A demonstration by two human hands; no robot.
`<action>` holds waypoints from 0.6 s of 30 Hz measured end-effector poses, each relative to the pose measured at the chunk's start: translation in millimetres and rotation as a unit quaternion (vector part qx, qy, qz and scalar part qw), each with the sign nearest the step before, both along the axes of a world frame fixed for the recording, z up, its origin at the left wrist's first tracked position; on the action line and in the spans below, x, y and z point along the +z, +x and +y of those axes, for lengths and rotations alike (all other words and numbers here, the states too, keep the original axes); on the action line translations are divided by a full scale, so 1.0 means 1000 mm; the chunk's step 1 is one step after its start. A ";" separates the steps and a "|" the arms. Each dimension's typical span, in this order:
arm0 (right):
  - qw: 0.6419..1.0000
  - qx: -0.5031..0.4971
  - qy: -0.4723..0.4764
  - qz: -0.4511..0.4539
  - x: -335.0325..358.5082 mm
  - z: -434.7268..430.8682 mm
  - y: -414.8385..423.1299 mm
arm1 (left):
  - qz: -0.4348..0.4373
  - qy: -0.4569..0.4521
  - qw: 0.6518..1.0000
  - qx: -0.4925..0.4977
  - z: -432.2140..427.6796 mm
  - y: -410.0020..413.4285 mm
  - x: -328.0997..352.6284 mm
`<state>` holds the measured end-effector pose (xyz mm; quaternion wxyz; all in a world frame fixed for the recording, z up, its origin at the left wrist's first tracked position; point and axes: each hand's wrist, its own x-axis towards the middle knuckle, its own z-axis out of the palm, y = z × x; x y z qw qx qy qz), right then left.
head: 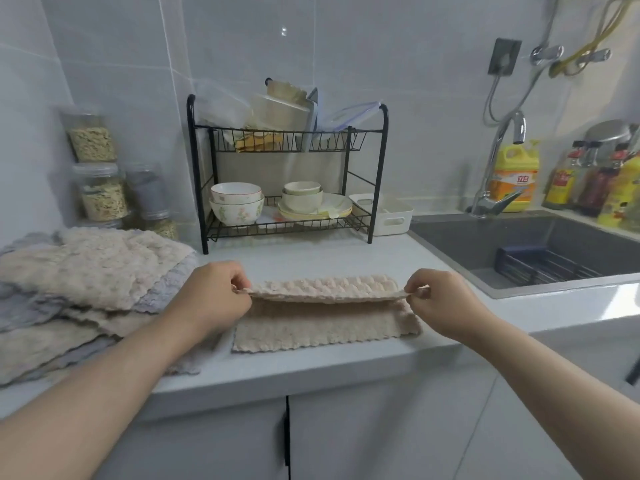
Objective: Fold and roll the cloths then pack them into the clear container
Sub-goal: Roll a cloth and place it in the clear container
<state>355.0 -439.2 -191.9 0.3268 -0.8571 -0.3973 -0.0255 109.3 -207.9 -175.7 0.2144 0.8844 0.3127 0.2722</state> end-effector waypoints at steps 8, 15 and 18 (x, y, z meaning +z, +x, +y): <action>0.995 0.048 -0.069 -0.058 -0.007 -0.020 -0.016 | 0.100 0.032 0.993 -0.048 -0.017 -0.024 -0.023; 0.980 0.079 -0.142 -0.115 -0.012 -0.019 -0.019 | 0.147 0.086 0.984 -0.059 -0.019 -0.024 -0.034; 0.974 0.087 -0.174 -0.119 -0.012 -0.019 -0.020 | 0.166 0.106 0.979 -0.056 -0.021 -0.022 -0.034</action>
